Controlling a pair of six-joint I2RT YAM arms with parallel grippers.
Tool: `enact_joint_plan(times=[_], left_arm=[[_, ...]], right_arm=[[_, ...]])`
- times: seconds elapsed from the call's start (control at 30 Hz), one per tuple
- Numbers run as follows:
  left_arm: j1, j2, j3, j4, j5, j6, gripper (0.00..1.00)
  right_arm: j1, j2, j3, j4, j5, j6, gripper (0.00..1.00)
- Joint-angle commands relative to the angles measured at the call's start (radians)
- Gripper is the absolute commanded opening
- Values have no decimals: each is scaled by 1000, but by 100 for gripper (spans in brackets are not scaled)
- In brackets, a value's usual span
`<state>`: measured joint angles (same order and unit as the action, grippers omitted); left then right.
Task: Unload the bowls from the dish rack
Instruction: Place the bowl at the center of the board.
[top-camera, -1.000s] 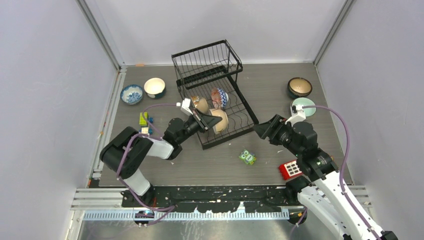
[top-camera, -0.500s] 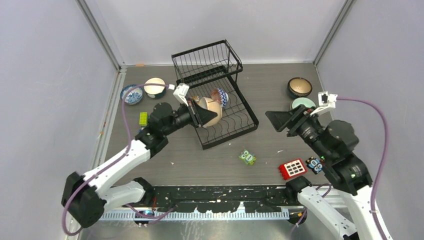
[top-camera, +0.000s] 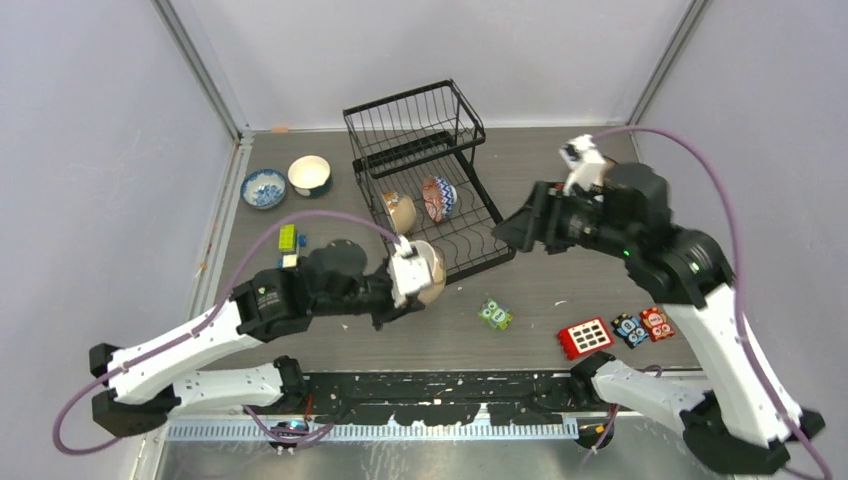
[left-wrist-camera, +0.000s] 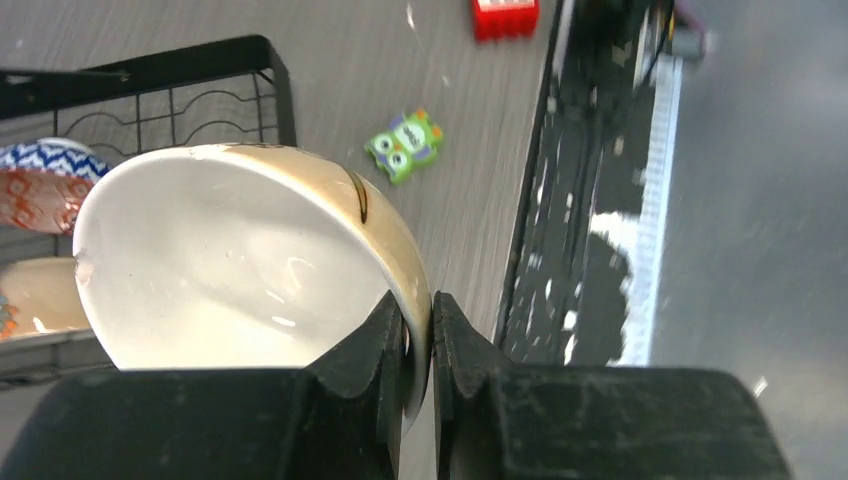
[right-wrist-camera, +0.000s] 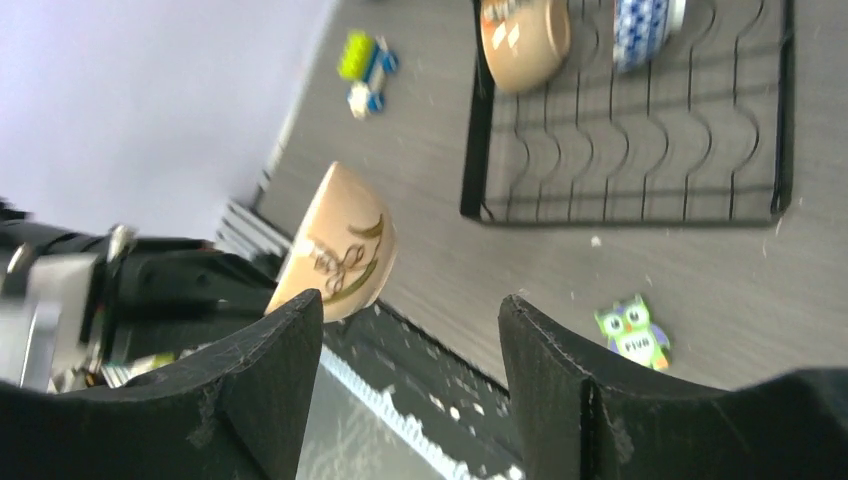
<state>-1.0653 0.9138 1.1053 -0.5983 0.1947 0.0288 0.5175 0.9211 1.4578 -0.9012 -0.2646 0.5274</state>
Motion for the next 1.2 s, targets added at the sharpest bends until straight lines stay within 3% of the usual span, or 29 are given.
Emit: enact_joint_plan(times=[0.0, 0.17, 0.27, 0.57, 0.87, 1.17], left_arm=[[-174, 27, 72, -186, -213, 375, 0], [-384, 120, 73, -326, -405, 512, 0], [-516, 162, 42, -368, -547, 581, 0], [-785, 108, -110, -290, -765, 760, 0], [-851, 89, -145, -214, -752, 751, 0], [-850, 111, -117, -256, -652, 599, 0]], right_arm=[[117, 137, 123, -188, 68, -104, 70], [295, 284, 223, -301, 215, -184, 71], [367, 318, 222, -309, 215, -216, 70], [529, 410, 223, -345, 260, -279, 69], [660, 433, 173, -265, 356, -215, 66], [803, 450, 106, -238, 521, -105, 62]])
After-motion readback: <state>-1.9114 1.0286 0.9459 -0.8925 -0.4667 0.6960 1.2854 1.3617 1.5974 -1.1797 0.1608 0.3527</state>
